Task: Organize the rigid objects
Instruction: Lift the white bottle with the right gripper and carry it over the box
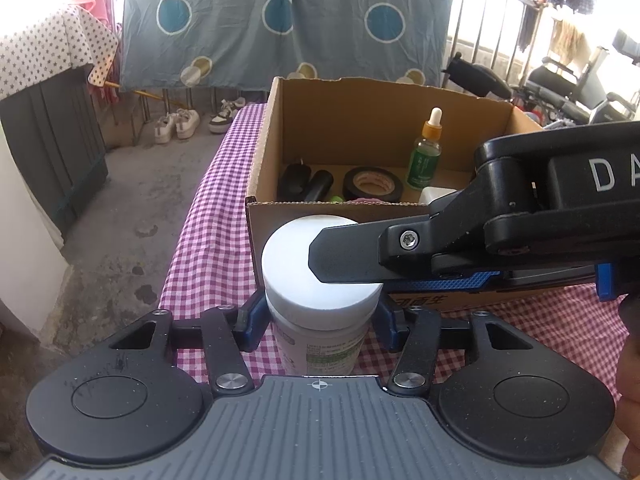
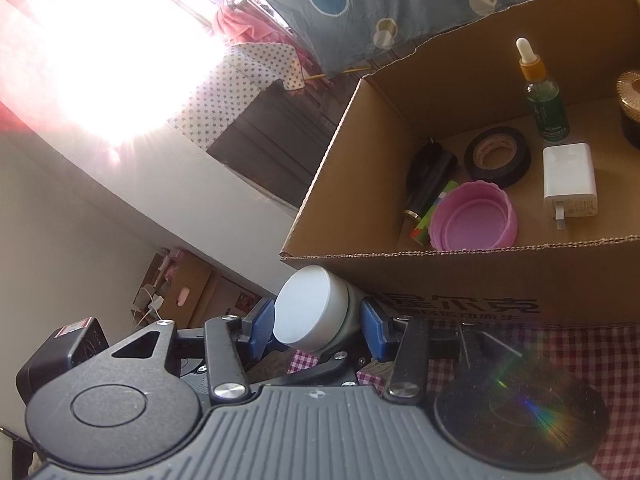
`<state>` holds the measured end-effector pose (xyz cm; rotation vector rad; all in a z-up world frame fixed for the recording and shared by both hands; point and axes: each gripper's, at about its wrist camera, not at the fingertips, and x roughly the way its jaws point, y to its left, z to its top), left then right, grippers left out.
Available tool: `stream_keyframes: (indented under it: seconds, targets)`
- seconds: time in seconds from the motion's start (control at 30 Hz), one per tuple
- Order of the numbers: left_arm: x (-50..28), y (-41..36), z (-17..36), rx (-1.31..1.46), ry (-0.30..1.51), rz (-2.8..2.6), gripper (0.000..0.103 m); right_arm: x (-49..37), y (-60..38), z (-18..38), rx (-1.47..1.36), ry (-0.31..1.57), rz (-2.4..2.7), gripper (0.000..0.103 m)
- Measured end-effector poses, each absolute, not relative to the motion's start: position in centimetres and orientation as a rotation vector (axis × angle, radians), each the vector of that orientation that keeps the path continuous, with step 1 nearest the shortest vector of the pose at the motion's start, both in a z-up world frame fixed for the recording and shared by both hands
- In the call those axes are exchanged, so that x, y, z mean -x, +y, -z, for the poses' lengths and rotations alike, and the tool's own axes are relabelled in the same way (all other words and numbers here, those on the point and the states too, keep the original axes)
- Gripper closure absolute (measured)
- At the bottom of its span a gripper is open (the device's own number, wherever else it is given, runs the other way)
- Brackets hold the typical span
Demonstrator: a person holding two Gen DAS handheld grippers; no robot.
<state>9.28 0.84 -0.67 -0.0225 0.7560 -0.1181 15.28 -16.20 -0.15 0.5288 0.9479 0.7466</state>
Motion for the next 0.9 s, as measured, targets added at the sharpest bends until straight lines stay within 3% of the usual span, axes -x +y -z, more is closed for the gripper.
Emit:
stream_keyframes:
  seconds: [0.3, 0.57, 0.9]
  targets:
    - [-7.0, 0.3, -1.7, -0.008, 0.725, 0.109, 0.050, -12.7, -16.5, -2.2, -0.509, 0.902, -0.784, 0.052]
    - [-4.8, -1.2, -7.3, -0.059, 0.625, 0.105, 0.050, -10.1, -18.1, -7.6, -0.507, 0.765, -0.850, 0.052]
    - [-10.1, -7.2, -11.0, -0.079, 0.556, 0.276, 0.050, -11.8, -24.5, -13.2, -0.465, 0.625, -0.761, 0.052]
